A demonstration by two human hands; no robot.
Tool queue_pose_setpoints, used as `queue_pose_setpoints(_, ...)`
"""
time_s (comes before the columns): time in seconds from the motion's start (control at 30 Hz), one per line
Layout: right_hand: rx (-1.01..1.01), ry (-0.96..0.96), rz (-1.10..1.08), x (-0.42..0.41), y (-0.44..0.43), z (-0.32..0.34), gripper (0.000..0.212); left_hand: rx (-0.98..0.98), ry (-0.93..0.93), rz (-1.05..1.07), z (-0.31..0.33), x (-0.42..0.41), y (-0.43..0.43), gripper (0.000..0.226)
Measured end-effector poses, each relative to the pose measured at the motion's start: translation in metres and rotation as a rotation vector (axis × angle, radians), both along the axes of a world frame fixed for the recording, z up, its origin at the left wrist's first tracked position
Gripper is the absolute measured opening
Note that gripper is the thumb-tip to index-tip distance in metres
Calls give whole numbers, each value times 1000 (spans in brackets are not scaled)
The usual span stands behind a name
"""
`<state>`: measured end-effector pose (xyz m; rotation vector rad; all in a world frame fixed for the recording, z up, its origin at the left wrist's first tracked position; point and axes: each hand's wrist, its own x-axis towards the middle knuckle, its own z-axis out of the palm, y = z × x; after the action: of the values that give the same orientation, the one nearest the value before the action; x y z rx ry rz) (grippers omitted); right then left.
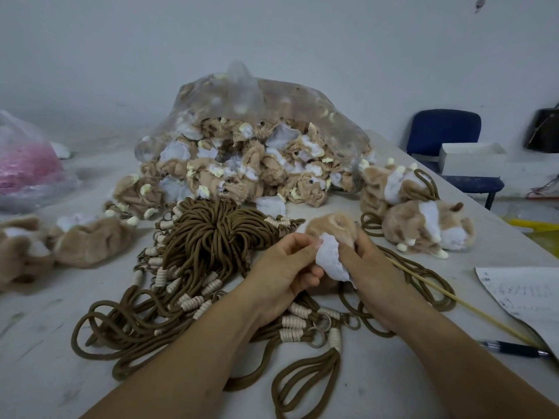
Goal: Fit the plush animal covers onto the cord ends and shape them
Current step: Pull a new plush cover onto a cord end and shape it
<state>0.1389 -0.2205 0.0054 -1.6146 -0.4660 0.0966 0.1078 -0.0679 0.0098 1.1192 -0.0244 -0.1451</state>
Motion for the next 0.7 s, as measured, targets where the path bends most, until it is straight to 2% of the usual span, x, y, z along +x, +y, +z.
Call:
queue_pose_setpoints(0.1, -29, -2, -10, 1, 0, -2, 17, 119, -50, 25, -1, 0, -1, 27)
queue_pose_setpoints(0.27, 12, 67, 31, 4, 4, -8, 33, 421, -118, 204, -3, -2, -3, 22)
queue_pose_setpoints(0.4, -27, 39, 47, 4, 5, -8, 33, 546, -176, 315, -4, -3, -5, 20)
queue_pose_setpoints(0.53, 47, 89, 80, 7, 2, -7, 21, 459, -176, 272, -4, -2, -3, 14)
queue_pose_setpoints(0.7, 52, 138, 86, 9, -2, -6, 23, 271, -122, 130, -4, 0, 2, 9)
